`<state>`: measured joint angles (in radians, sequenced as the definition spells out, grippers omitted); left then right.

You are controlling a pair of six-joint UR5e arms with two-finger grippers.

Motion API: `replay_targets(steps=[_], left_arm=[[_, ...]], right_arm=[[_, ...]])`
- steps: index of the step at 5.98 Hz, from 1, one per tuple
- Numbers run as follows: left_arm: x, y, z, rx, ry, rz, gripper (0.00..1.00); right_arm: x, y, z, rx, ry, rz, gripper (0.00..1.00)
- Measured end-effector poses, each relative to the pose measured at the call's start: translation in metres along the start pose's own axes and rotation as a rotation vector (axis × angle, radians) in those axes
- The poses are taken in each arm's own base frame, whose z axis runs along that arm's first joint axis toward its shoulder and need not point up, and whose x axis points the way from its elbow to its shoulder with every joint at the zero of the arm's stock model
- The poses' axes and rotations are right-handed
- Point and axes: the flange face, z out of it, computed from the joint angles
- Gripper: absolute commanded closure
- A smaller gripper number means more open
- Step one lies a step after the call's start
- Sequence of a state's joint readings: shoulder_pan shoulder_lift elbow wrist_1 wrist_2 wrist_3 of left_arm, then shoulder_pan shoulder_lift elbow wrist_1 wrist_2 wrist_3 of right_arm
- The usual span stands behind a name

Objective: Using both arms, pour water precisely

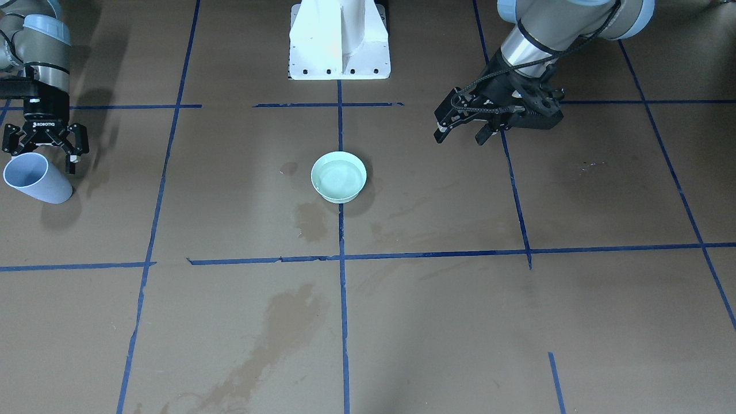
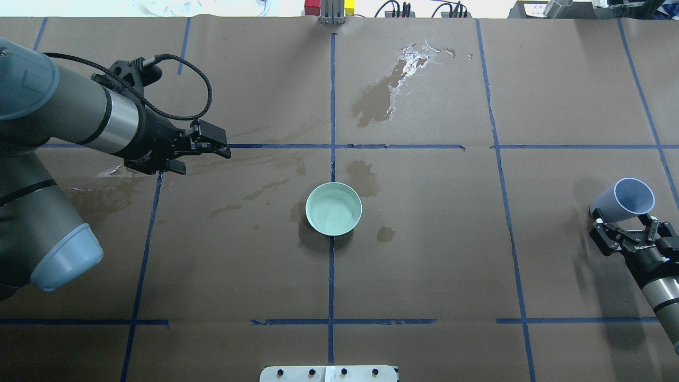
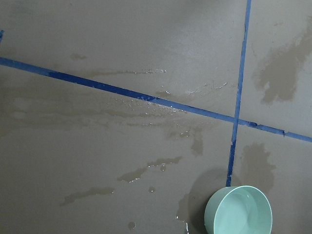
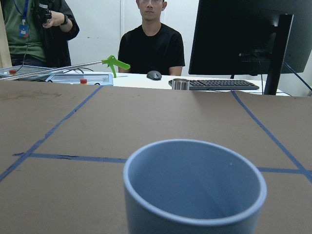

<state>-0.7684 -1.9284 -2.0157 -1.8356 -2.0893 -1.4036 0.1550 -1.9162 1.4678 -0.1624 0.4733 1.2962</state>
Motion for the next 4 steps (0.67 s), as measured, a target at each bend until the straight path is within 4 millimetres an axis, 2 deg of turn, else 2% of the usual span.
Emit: replay_targets(steps=[2,4], left_arm=[[0.0028,0.0044,-0.0087,0.000,-0.008,-0.005,0.00],[0.0023,0.0044,-0.0094,0.004,-0.011,-0.006,0.00]], right_arm=[[0.0042,0.0041,0.0023,0.002,0.006,-0.008,0.01],[0.0036,0.0038,0.0030,0.005,0.006,-0.004,0.01]])
